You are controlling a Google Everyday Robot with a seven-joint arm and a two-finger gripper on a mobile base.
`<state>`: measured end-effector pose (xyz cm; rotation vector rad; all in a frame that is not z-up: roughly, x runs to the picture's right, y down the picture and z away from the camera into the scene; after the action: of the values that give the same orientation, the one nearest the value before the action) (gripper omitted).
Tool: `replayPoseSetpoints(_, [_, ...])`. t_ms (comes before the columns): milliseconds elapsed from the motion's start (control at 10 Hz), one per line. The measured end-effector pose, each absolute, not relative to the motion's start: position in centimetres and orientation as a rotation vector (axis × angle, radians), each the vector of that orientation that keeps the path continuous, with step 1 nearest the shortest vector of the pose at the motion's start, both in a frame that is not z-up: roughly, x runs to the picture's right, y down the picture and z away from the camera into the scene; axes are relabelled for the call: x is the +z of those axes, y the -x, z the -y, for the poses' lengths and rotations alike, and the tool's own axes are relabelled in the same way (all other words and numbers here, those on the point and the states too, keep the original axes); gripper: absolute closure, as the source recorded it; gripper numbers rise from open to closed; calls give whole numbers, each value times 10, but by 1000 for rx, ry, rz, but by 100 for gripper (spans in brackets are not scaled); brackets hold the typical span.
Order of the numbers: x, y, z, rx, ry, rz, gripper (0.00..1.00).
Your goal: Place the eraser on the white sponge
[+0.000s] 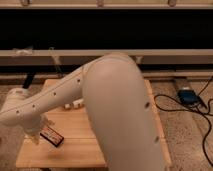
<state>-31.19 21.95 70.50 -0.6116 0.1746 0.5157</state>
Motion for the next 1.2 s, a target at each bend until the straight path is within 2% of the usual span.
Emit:
replayPoseSetpoints(400, [739,327,-248,501,639,-237,30])
replayPoseSetpoints(900, [779,309,-232,587,692,-289,30])
replayPoseSetpoints(1200, [792,310,-248,573,726,-307,30])
